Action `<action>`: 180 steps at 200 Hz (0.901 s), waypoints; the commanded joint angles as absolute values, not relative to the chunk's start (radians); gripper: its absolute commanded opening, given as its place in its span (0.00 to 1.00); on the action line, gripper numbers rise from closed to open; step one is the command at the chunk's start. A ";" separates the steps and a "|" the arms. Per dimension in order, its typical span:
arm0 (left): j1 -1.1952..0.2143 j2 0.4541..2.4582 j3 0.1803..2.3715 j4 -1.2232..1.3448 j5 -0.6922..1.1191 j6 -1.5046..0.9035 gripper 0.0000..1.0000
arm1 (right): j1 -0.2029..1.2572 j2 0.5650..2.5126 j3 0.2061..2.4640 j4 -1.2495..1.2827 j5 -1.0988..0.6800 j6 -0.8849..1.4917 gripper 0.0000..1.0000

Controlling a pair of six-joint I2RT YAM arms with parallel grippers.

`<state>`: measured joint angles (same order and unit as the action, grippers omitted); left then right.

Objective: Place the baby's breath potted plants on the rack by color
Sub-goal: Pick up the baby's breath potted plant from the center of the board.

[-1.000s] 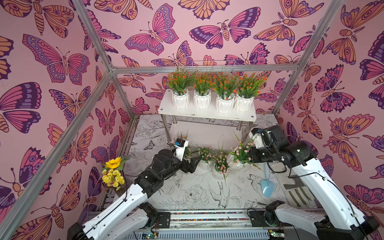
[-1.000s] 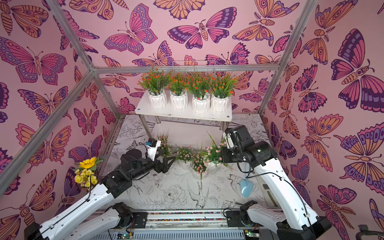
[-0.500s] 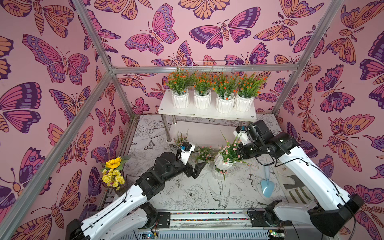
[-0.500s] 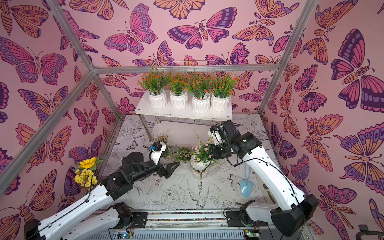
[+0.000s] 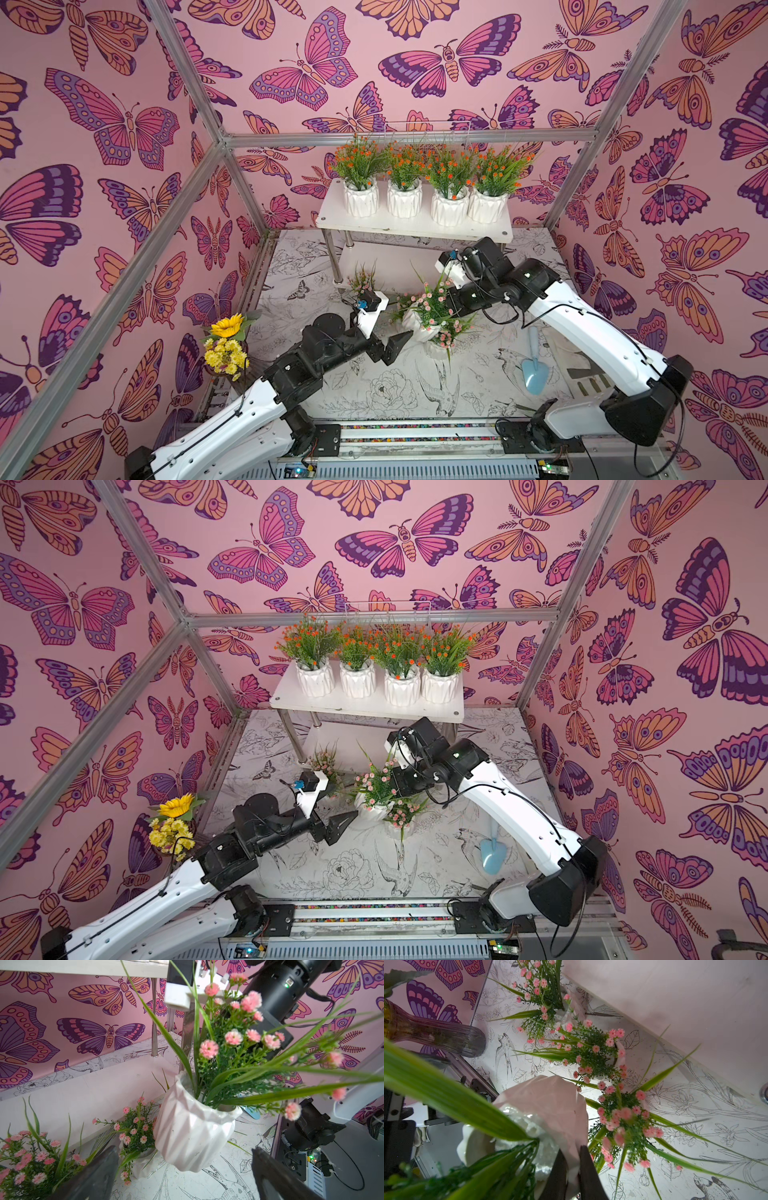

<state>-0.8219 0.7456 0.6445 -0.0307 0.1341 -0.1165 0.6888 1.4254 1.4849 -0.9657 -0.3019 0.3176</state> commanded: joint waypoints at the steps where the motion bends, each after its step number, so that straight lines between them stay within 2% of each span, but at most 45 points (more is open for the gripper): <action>1: -0.830 0.740 0.622 -0.025 0.125 -0.125 1.00 | 0.711 1.439 1.549 -0.894 -0.345 0.335 0.03; 82: -0.846 0.751 0.619 -0.009 0.135 -0.079 0.99 | 0.761 1.529 1.606 -0.876 -0.359 0.334 0.03; 180: -0.861 0.855 0.651 0.037 0.040 0.023 0.99 | 0.793 1.604 1.639 -0.905 -0.369 0.317 0.03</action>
